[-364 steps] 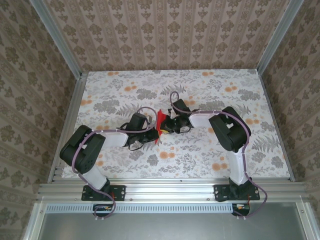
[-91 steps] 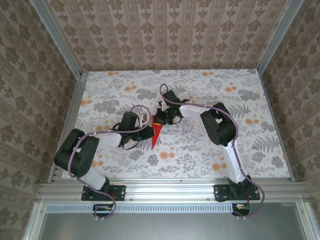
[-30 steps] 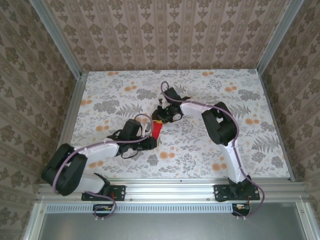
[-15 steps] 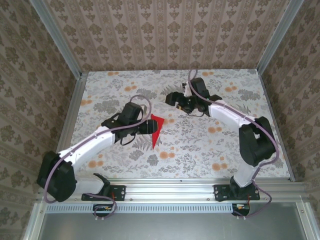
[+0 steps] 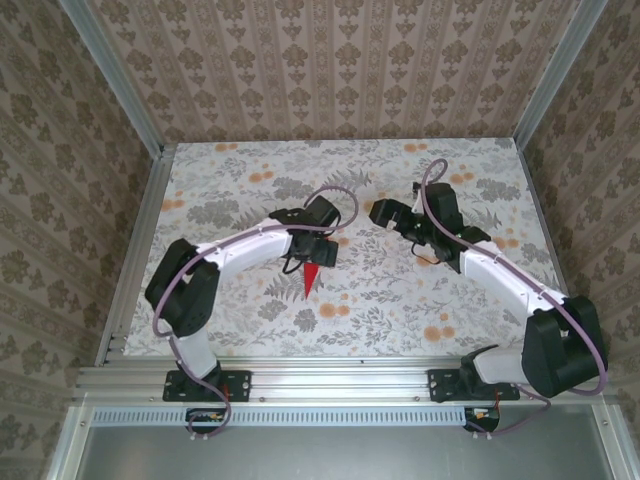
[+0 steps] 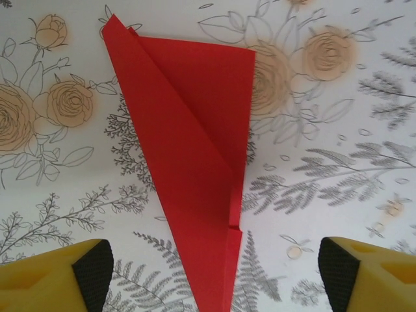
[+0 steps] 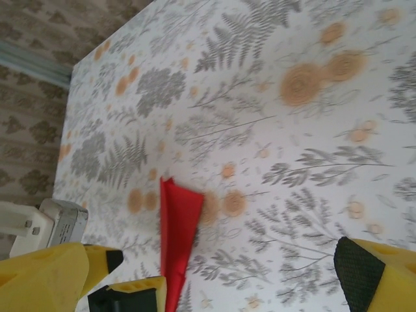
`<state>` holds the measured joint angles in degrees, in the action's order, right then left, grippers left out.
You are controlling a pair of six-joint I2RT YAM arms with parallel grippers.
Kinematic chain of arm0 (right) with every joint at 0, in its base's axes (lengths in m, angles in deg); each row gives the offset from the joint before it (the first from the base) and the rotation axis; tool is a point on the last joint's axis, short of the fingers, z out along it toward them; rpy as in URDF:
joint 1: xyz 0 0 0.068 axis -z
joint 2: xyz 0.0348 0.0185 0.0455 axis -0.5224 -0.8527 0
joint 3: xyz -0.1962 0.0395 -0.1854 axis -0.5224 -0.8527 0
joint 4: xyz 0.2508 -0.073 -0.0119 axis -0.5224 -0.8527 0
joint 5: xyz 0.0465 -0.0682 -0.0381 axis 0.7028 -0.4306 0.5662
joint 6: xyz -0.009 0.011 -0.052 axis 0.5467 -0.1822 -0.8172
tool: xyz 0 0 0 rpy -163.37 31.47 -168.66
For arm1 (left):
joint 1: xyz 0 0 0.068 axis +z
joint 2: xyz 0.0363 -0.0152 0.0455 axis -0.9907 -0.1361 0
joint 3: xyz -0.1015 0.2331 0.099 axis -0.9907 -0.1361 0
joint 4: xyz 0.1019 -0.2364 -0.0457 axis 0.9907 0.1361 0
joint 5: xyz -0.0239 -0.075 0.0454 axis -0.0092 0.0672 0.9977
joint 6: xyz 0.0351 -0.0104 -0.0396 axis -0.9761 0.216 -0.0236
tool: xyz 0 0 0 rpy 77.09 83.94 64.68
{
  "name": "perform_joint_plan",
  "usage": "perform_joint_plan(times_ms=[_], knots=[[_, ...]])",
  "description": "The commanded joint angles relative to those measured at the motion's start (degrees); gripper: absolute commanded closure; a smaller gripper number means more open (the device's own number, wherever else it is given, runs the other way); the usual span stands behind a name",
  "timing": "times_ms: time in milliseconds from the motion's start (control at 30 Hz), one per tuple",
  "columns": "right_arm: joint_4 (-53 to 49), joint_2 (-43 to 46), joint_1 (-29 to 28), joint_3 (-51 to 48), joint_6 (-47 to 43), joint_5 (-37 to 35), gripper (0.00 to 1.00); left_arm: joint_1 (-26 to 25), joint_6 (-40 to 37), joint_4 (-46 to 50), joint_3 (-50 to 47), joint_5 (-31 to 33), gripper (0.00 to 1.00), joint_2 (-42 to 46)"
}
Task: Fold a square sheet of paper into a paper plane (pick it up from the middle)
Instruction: Move a paper plane to the center of the table.
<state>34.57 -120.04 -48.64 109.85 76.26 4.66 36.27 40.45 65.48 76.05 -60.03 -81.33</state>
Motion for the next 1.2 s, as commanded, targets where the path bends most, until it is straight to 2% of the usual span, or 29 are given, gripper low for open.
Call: perform_joint_plan(times_ms=[0,300,467,667,800,967,1167], knots=[[1.2,1.5,0.6,-2.5,0.2,-3.5,0.00,0.0,0.5,5.8,3.2,4.7,0.21,-3.3],[2.8,0.7,0.7,-4.4,-0.4,-2.3,0.00,0.7,1.6,6.0,6.6,5.0,0.46,-8.8],[3.0,-0.3,0.8,-3.8,-0.5,-1.5,0.00,1.5,2.6,6.1,6.3,5.0,0.68,-8.6],[3.2,-1.2,0.7,-3.4,-0.5,-0.2,0.00,2.3,2.5,3.0,4.1,1.8,0.94,-4.9],[2.0,-1.5,0.3,-2.9,-0.9,0.4,0.00,4.0,2.3,-4.2,-0.3,-6.1,1.00,0.3],[1.4,-1.9,-2.5,-3.4,-0.5,-0.2,0.04,7.8,5.2,-17.9,-8.2,-20.3,1.00,6.4],[-1.5,-3.8,-8.3,-2.3,1.2,-3.6,0.13,11.5,12.1,-36.4,-16.9,-32.5,1.00,6.7]])
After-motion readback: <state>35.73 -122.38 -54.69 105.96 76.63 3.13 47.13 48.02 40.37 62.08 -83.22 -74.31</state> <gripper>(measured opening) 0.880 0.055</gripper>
